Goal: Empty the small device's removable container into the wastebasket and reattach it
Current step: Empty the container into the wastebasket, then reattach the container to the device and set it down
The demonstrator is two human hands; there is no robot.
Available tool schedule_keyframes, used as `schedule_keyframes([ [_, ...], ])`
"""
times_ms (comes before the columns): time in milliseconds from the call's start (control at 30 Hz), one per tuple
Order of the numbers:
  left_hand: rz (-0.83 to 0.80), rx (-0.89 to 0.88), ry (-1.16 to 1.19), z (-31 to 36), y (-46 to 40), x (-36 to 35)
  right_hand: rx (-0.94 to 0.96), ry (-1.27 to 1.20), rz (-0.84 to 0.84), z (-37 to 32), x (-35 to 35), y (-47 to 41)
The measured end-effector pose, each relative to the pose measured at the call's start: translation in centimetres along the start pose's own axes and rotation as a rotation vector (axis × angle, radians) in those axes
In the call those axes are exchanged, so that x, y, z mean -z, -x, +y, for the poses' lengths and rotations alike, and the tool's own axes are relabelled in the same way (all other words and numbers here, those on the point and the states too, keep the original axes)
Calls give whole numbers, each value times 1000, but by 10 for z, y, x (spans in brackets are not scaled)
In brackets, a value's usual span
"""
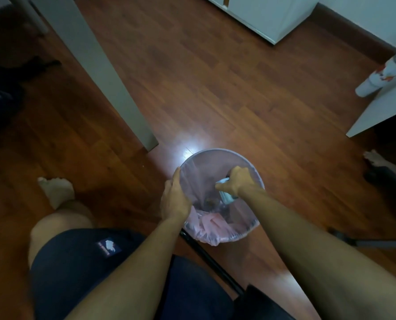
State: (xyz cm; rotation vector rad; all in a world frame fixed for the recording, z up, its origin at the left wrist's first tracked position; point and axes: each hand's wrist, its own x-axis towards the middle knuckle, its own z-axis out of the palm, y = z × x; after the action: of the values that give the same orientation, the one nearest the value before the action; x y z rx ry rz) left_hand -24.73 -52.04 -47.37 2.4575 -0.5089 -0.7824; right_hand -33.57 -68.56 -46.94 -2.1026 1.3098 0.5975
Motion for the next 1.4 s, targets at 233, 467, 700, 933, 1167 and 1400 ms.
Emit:
schedule_keyframes([
  [233,16,-4,-4,-2,-1,-4,-13,-31,15,2,-2,-1],
  [467,-51,51,20,0,-9,0,29,-14,-62,-2,9,3],
  [700,-90,45,-27,21,-13,37,127,7,-92,-22,45,25],
  [933,-2,-45,4,67,4,125,184,-163,2,-66,110,73],
  [1167,218,-141,23,106,45,228,311,-473,37,-130,175,143],
  [1400,464,-222,55,108,103,365,543,-906,-4,-220,220,221],
])
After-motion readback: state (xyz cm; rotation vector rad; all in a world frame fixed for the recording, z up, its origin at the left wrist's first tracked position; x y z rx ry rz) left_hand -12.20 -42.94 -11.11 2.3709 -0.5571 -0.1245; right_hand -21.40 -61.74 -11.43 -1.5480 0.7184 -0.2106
